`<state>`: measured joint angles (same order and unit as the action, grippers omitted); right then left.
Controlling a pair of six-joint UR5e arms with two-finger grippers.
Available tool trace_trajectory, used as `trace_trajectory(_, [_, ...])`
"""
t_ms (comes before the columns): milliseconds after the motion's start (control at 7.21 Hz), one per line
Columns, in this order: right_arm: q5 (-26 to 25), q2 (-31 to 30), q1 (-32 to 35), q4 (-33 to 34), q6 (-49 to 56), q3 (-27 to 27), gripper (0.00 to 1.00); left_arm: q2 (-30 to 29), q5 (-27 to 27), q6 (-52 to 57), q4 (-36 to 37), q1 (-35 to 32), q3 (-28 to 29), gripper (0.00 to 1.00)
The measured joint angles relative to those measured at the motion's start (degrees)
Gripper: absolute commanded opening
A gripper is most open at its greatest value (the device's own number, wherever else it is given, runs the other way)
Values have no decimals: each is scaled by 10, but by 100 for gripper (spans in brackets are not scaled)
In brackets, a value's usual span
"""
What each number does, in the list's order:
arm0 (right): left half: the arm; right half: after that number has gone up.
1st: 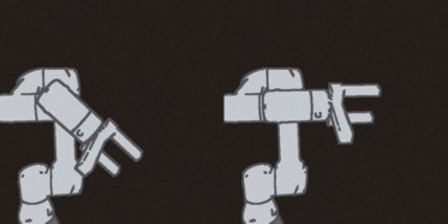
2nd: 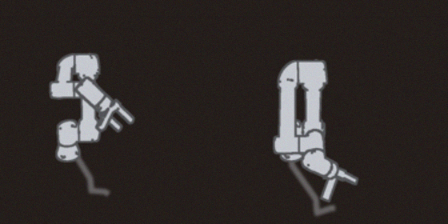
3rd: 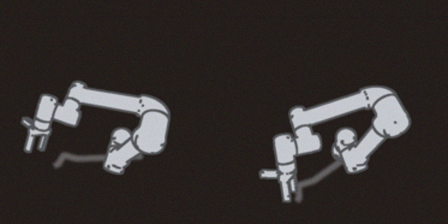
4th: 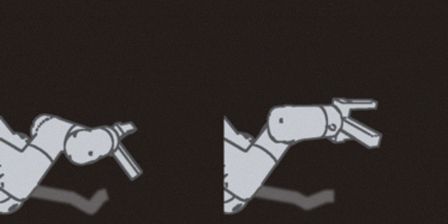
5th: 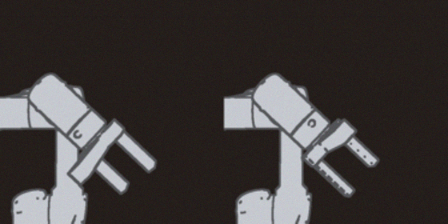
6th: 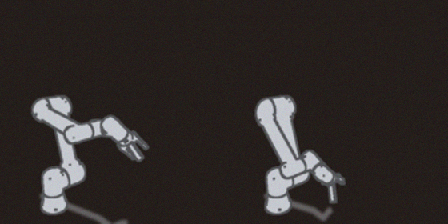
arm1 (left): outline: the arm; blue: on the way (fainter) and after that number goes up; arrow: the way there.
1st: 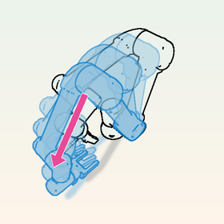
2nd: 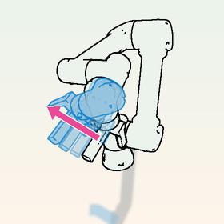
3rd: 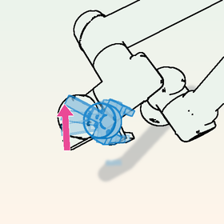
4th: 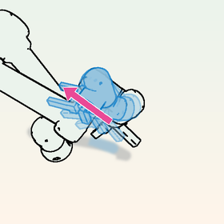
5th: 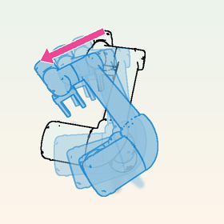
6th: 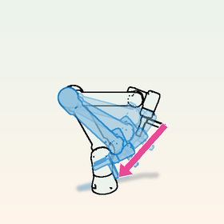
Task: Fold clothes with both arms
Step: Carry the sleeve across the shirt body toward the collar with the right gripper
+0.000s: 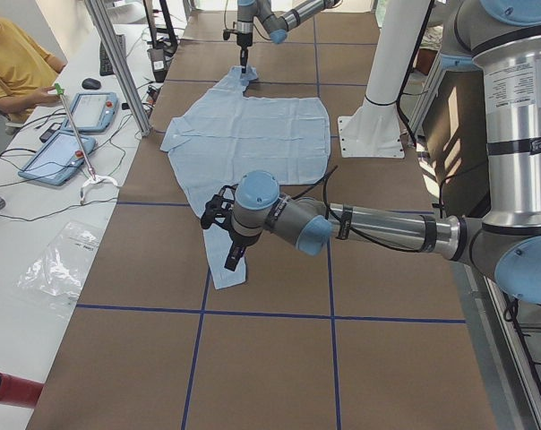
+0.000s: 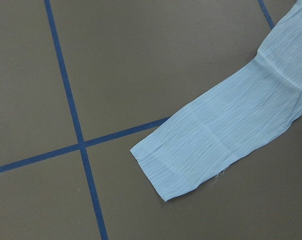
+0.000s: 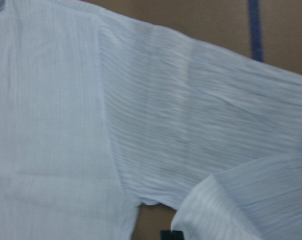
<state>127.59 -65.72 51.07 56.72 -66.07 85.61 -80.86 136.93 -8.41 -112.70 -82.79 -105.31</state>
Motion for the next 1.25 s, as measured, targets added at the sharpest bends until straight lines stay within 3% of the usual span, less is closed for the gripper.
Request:
trace_trajectory(277, [-66, 132, -50, 25, -130, -59, 0, 1, 0, -5, 0, 0, -8, 100])
trace_trajectory(554, [-151, 274, -92, 29, -207, -167, 0, 1, -2, -13, 2, -1, -20, 100])
trace_trajectory(693, [-168, 327, -101, 29, -225, -209, 0, 1, -2, -14, 2, -1, -24, 100])
trace_trajectory(970, [-187, 392, -113, 17, -236, -271, 0, 3, -3, -16, 2, -1, -34, 100])
trace_trajectory(1248, [-212, 410, -127, -13, -238, -302, 0, 9, -5, -21, 2, 0, -45, 100])
